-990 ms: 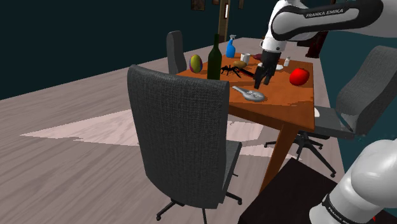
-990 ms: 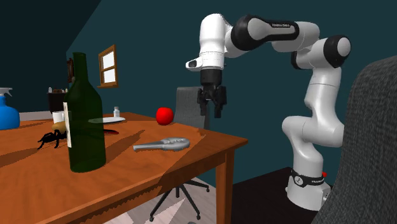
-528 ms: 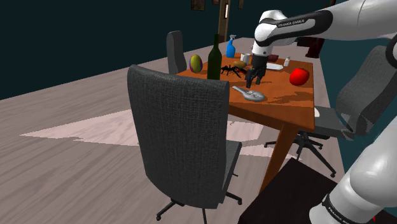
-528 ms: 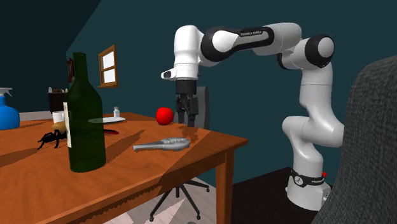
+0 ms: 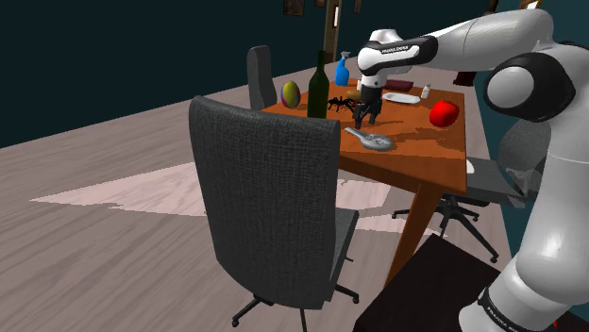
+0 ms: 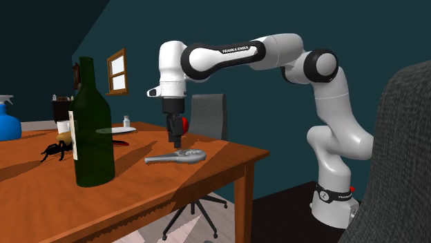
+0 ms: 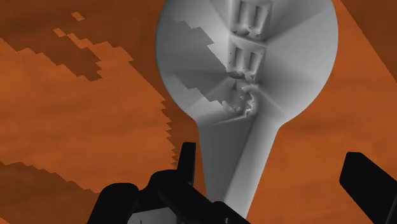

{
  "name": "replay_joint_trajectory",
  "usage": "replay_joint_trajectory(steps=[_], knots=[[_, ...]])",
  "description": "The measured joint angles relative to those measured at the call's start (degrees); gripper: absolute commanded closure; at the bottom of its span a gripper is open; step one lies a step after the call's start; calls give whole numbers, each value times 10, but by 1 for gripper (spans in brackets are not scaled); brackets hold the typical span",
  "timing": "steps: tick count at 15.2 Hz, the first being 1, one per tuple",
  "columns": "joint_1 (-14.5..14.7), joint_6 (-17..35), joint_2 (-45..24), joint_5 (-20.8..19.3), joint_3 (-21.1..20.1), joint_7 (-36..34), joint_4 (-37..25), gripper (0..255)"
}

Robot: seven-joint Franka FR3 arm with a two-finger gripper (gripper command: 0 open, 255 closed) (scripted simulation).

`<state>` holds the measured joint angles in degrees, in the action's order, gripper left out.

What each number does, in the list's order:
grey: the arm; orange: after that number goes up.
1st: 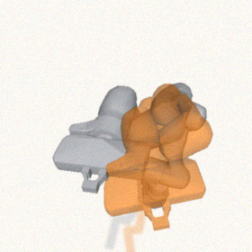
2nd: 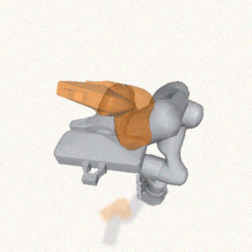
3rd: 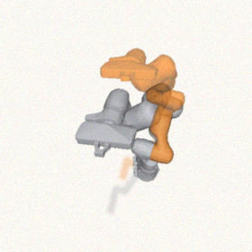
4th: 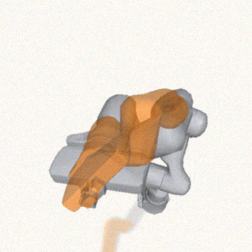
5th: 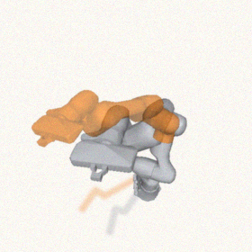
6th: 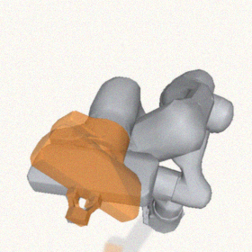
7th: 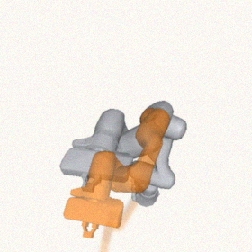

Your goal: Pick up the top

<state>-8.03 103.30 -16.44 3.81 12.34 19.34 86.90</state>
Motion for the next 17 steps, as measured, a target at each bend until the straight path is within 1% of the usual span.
replay_joint_trajectory(steps=[1,3,10,11,17], knots=[[-3,-3,-17,2,1,1,-19,0],[-8,2,-39,5,2,4,-34,0],[-8,45,-47,7,1,7,1,0],[-8,46,-47,7,1,7,2,255],[-8,47,-48,7,1,7,3,255]])
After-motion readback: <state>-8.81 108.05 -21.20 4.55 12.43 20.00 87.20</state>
